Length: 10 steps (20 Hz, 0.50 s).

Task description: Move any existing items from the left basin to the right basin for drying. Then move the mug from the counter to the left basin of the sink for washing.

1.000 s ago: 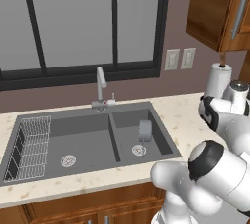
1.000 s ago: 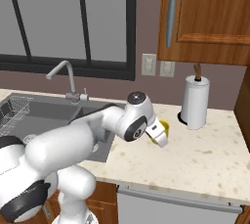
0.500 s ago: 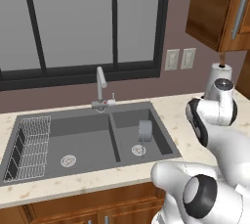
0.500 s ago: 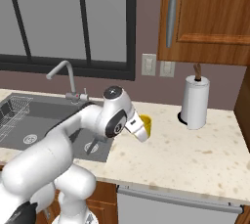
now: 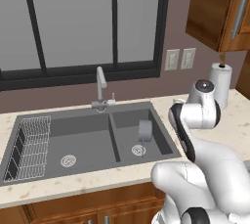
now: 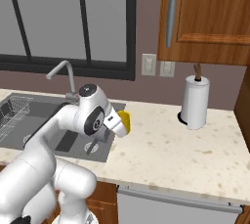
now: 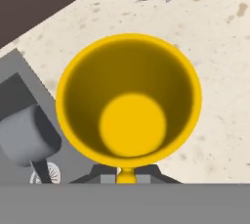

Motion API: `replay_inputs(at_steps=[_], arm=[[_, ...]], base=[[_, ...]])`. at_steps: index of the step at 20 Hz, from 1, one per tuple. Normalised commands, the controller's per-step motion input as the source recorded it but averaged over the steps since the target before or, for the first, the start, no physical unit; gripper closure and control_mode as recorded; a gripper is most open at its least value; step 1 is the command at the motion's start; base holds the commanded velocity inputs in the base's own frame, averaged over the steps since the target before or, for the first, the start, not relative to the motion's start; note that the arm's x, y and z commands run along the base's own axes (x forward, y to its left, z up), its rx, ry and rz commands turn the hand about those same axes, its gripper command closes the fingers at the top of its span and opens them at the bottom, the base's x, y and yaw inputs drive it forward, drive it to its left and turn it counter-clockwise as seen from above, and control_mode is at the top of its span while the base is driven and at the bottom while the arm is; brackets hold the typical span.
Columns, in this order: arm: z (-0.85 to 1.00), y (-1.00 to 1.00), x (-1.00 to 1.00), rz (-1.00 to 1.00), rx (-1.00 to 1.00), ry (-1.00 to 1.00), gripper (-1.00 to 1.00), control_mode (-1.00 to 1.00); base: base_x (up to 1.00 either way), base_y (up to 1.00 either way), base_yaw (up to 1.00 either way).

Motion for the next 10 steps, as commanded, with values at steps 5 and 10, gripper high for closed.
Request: replay_inputs(at_steps=[5,10], arm=[[0.00,0.68,0.00,0.11,0.00,0.00,1.00,-1.00],[0.00,0.69,0.03,0.13,0.00,0.00,1.00,-1.00]], base=[[0.00,0.00,0.00],[0.00,0.00,0.00]])
